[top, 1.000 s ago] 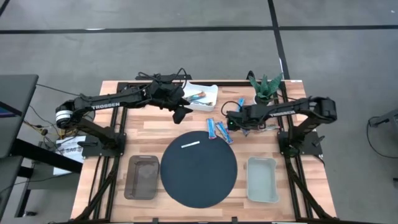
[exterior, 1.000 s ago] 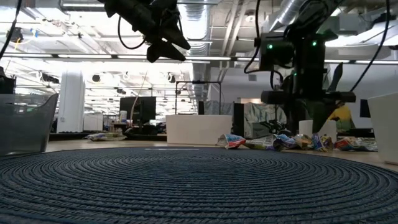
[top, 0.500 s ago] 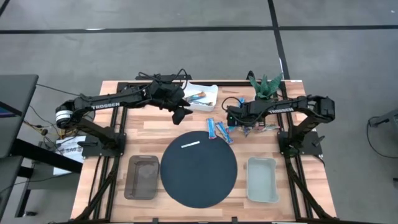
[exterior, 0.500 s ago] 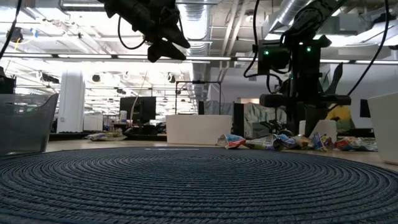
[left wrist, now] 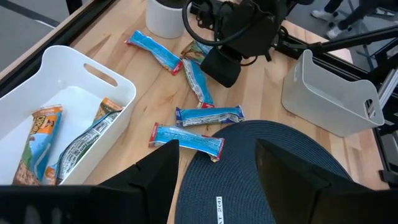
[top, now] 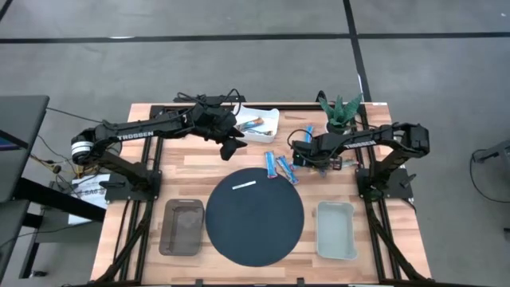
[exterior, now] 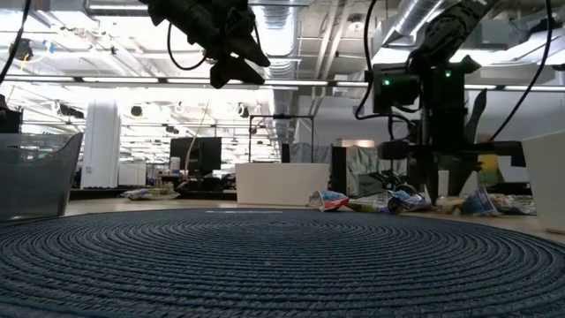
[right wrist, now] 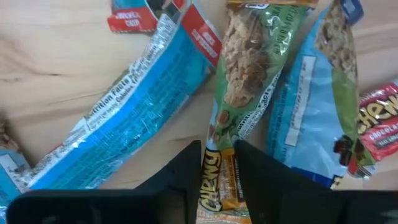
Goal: Pick and place Granola Bars by type
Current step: Put the yellow granola bar into the white bin
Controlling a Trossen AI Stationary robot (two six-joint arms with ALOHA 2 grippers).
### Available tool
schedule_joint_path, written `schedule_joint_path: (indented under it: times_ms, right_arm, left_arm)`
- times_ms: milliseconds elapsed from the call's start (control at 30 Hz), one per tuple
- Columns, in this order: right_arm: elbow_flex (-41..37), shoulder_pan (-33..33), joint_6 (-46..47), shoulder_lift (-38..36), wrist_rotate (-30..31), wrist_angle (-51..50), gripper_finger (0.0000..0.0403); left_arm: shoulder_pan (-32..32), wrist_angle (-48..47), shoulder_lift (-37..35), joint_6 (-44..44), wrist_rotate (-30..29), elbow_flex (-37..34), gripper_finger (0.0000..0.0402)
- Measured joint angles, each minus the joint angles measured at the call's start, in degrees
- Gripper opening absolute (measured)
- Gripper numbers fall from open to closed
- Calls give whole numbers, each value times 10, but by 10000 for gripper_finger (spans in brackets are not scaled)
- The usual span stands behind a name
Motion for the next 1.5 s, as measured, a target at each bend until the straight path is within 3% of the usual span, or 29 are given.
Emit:
schedule_joint_path:
  times_ms: [267,467,700,833,1067,1500]
  right_arm:
    - [0,8,-2,0,6,4,12]
    - [17,23,6,-2,20,7,21]
    - [85,38,-44,-41,118,-16,5]
    - [140,24,-142,-50,162,-4,13]
    - [209,-27,-408,-49,155,142,9]
    - [241,-106,-592,-47,31,245,11]
  left_arm:
    - [0,0,0,0,0,0,203]
    - [0,0,0,4,0,0,203]
    - [0,0,0,5,0,0,203]
    - [0,0,0,5,0,0,203]
    - [0,0,0,-2,-1,0,203]
    - [0,1,0,-11,-2,0,203]
